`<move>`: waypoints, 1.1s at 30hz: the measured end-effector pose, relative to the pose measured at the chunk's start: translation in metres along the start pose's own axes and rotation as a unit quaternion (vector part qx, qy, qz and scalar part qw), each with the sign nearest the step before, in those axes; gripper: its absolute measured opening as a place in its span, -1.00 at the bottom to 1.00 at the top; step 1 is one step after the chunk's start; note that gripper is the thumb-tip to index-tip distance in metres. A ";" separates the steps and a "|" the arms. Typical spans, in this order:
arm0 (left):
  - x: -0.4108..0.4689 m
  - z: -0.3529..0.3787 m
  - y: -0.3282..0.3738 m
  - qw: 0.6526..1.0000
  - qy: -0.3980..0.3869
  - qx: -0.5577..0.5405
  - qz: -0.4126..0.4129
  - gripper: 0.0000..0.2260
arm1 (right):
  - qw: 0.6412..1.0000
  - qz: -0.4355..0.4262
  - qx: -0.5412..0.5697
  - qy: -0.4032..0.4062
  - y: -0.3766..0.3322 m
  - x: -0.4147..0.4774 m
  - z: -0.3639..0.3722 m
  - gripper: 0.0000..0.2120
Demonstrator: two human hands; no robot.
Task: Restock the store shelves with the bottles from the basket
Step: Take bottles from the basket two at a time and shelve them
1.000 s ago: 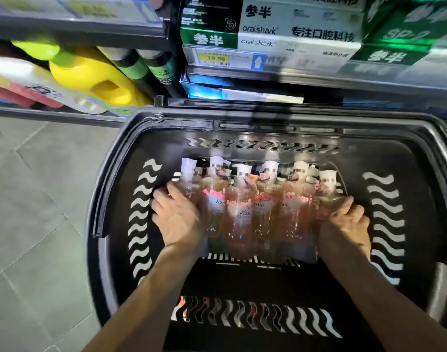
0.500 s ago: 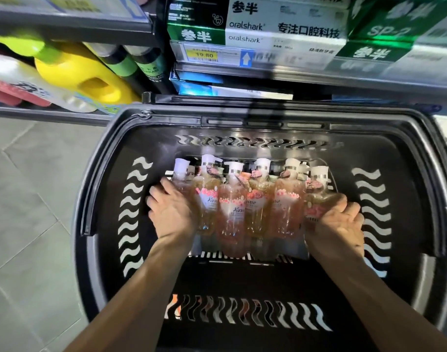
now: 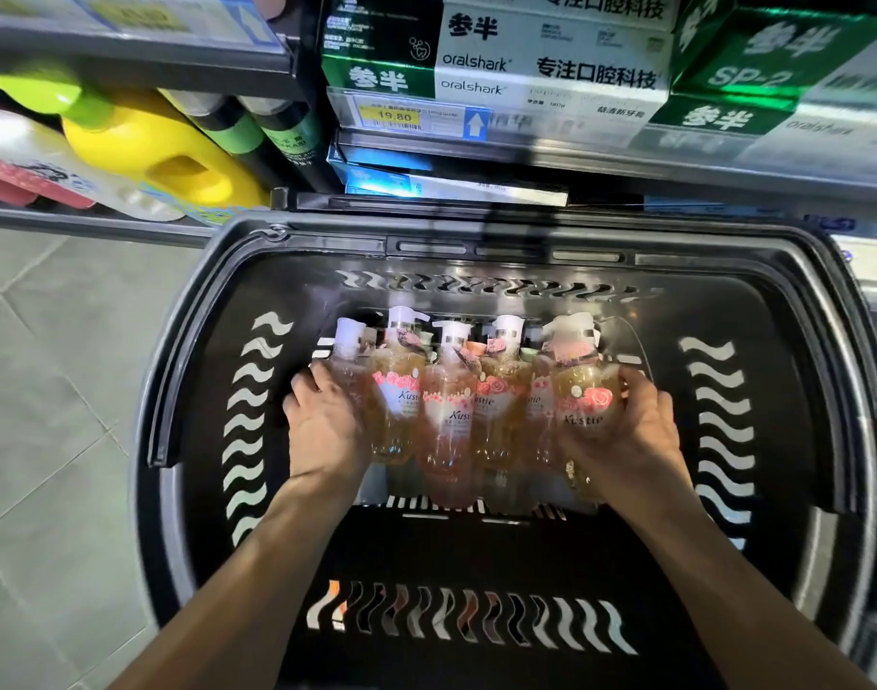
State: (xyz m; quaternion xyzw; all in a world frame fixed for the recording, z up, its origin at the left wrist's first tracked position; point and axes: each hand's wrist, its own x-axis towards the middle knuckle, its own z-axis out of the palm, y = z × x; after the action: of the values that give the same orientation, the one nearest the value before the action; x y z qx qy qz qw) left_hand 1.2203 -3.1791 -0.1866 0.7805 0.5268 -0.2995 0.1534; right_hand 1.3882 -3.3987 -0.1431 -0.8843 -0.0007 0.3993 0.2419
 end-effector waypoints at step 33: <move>-0.043 -0.018 0.036 0.991 -0.008 -0.089 0.095 -0.20 | 0.996 -0.038 0.078 -0.030 -0.003 -0.024 0.012 -0.31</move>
State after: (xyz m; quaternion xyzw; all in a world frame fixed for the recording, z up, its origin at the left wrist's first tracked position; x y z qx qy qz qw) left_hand 1.2471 -3.2141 -0.1483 0.8076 0.4739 -0.2418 0.2543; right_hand 1.3638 -3.3955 -0.1315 -0.8497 -0.0109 0.4151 0.3249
